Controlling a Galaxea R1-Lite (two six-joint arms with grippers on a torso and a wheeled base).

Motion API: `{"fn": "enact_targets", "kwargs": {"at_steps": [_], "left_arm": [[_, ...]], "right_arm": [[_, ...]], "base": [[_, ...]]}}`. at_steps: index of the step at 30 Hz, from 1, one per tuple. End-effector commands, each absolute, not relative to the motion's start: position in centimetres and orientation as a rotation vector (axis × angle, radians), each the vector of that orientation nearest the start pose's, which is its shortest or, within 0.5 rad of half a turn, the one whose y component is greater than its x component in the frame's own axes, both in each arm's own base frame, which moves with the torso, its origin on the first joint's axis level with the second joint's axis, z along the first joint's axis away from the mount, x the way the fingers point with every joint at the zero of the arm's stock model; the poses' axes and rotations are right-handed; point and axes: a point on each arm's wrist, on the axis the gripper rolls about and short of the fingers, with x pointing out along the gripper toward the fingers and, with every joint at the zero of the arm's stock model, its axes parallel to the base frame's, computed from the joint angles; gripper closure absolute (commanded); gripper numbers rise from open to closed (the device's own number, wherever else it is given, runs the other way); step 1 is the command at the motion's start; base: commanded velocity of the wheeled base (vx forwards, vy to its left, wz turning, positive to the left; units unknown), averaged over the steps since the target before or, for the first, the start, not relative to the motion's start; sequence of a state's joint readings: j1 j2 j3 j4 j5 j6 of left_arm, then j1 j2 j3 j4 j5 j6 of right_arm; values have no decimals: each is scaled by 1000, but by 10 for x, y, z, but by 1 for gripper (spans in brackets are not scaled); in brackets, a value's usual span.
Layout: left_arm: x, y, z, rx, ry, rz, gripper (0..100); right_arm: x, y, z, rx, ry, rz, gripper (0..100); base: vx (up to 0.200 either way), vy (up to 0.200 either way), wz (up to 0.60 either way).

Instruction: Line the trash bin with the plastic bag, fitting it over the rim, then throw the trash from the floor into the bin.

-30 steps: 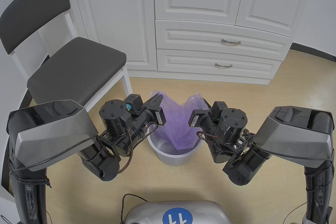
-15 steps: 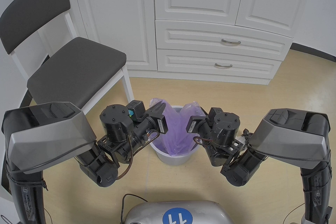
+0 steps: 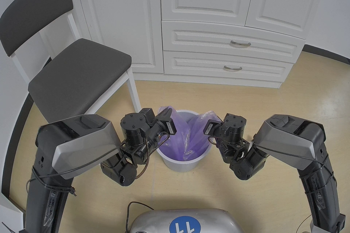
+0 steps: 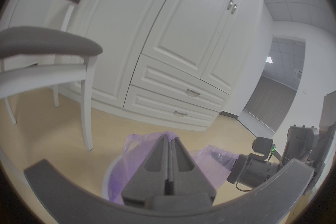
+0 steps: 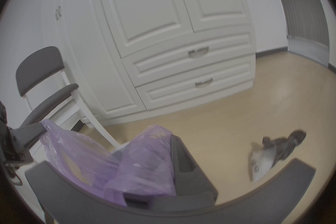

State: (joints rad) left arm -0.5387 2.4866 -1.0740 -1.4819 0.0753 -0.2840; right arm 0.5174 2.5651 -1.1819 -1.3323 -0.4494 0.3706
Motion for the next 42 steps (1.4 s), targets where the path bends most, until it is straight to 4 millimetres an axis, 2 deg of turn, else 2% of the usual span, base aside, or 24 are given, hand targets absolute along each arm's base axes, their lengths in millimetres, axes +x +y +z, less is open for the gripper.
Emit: {"fn": "enact_targets", "kwargs": {"at_steps": [1,6,11,13,17,20,22,24,26,27,28,32,36,42], "left_arm": [[391,-226,-11,-322,67,-445,100],[393,-230,-31,-318,100,-443,100],[397,-231,-33,-319,80,-404,100],[398,-227,-26,-323,63,-391,100],[399,-215,-9,-339,11,-362,100],[400,-186,24,-345,-36,-324,100],[400,-174,32,-341,-38,-340,100],[401,-159,33,-333,-19,-368,100],[407,-142,27,-313,-6,-373,100],[408,-141,27,-311,-6,-372,100],[411,-130,19,-281,9,-362,100],[417,-108,-5,-175,47,-352,100],[418,-103,-15,-154,67,-352,100],[419,-96,-24,-148,91,-361,100]], "right_arm": [[414,213,-25,391,129,64,100],[413,213,-42,417,167,84,100],[415,212,-34,432,145,87,100],[415,210,-22,440,124,85,100],[415,203,-10,443,110,76,100],[412,180,16,417,99,71,100],[410,162,26,387,107,89,100],[409,141,29,334,124,93,100],[408,117,20,246,151,92,100],[409,116,20,241,150,92,100],[408,104,12,204,166,109,100],[403,90,-11,198,186,196,100],[403,88,-20,194,210,205,100],[405,73,-38,140,243,188,100]], "base": [[0,0,0],[0,0,0],[0,0,0],[0,0,0],[0,0,0],[0,0,0],[0,0,0],[0,0,0],[0,0,0],[0,0,0],[0,0,0],[0,0,0],[0,0,0],[0,0,0]]}}
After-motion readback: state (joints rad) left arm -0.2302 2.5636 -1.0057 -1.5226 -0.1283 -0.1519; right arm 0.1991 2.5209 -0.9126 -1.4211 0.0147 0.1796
